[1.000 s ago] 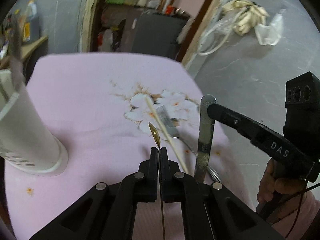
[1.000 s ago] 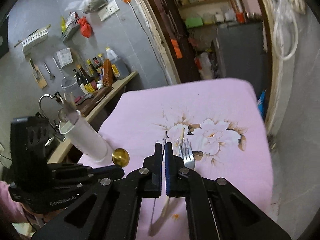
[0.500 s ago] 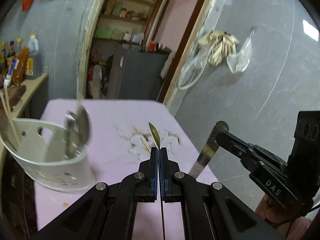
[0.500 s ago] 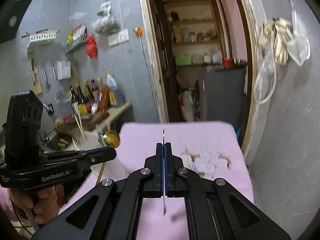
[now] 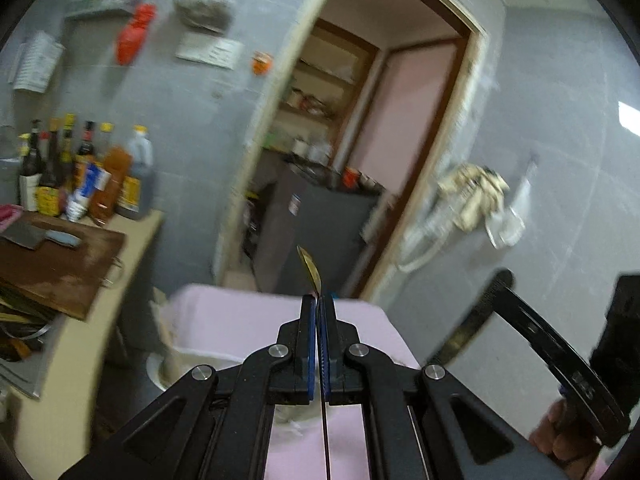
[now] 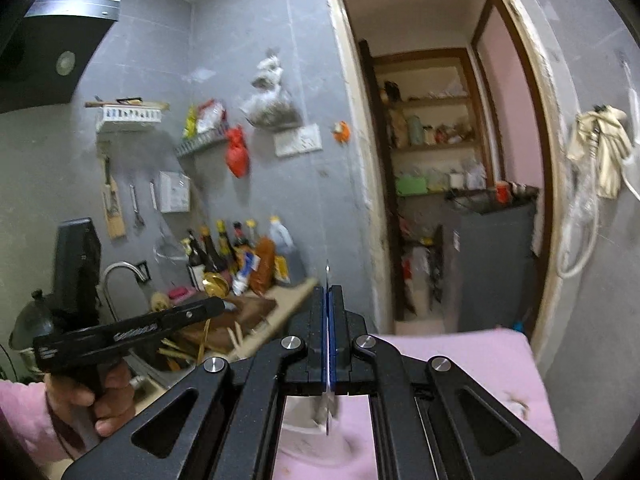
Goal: Organize utensils
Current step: 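Lift and carry the gold spoon and the knife over the caddy with both grippers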
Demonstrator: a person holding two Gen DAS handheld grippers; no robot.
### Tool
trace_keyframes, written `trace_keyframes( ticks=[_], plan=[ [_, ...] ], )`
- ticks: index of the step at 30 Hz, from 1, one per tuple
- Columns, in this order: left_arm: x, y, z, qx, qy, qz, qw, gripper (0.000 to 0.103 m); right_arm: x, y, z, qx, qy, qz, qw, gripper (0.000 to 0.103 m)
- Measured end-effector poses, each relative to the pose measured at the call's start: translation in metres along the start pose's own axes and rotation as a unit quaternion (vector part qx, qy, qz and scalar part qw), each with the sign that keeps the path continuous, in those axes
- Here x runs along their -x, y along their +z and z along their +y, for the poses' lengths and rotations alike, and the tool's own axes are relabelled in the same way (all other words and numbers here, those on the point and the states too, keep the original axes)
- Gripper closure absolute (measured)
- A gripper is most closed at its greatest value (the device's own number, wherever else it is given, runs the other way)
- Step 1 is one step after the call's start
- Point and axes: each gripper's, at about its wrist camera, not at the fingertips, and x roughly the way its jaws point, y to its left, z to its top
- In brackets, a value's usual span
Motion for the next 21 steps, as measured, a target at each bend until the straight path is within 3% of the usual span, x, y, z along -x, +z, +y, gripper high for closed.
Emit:
trace_keyframes(
  ticks=[4,10,16,21],
  plan=[
    [-0.002,0.017,0.041,0.022,0.031,-0.022,0.9991,0.1,-0.02,-0.001,0.018,0.006,0.004,-0.001,1.0,0.102],
    [-0.028,0.016,0.083,0.051,0.047,-0.017,0.9974,0.1,-0.048,-0.021,0.024,0.002,-0.003,0.022,1.0,0.102],
    [-0.054,0.005,0.086,0.056,0.029,-0.021,0.9978,0.1,-0.076,-0.049,0.012,-0.031,-0.012,0.049,0.998,0.102],
    [-0.069,-0.006,0.082,0.034,0.043,-0.036,0.9979,0.1,-0.084,-0.066,0.003,-0.042,-0.017,0.057,0.997,0.102]
  ],
)
